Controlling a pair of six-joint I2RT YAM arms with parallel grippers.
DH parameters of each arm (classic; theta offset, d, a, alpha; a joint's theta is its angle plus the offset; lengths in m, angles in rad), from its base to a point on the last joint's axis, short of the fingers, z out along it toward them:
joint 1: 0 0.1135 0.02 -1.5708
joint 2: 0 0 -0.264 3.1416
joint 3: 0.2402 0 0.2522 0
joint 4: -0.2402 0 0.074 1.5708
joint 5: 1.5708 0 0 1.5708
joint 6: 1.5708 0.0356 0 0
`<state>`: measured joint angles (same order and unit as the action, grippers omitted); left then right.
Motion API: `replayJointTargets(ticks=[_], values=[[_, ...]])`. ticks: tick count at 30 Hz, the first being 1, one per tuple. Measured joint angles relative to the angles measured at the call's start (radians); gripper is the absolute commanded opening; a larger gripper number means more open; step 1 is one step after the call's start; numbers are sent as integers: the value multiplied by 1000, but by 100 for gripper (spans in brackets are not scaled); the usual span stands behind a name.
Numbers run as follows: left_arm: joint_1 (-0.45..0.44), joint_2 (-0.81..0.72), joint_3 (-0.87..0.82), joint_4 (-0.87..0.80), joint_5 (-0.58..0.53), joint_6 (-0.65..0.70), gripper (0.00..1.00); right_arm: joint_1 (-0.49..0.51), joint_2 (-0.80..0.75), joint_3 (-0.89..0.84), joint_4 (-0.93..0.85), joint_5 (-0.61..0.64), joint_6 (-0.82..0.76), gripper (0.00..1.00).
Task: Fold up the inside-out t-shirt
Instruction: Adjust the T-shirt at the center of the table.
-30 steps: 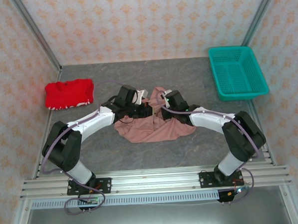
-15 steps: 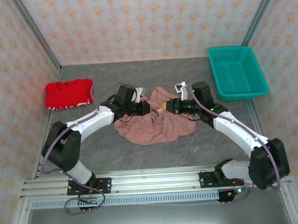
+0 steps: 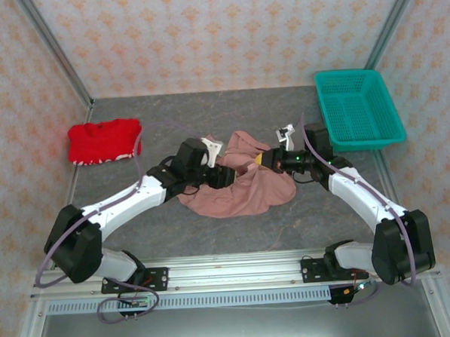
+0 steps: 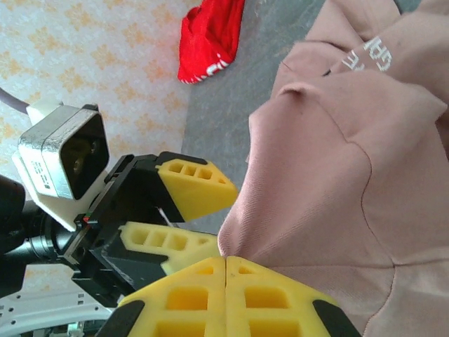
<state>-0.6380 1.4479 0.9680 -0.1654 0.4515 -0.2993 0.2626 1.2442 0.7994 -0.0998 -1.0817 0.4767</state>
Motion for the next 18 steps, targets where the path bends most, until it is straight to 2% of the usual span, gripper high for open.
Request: replayJointTargets(ticks=[2, 9, 11, 14, 15, 18], values=[[-8, 56, 27, 0, -10, 10, 44, -5, 0, 1, -23, 0, -8, 0], [-8, 255, 163, -8, -66, 13, 43, -8, 0, 1, -51, 0, -23, 0], [-8, 315, 220, -2, -68, 8, 35, -8, -2, 1, -49, 1, -24, 0], [-7, 395, 291, 13, -62, -10, 6, -8, -13, -2, -41, 5, -24, 0], [-7, 412, 302, 25, -51, -18, 0, -10, -19, -3, -41, 9, -26, 0], [10, 406, 285, 67, 27, -44, 0, -26, -37, -4, -53, 29, -46, 0]])
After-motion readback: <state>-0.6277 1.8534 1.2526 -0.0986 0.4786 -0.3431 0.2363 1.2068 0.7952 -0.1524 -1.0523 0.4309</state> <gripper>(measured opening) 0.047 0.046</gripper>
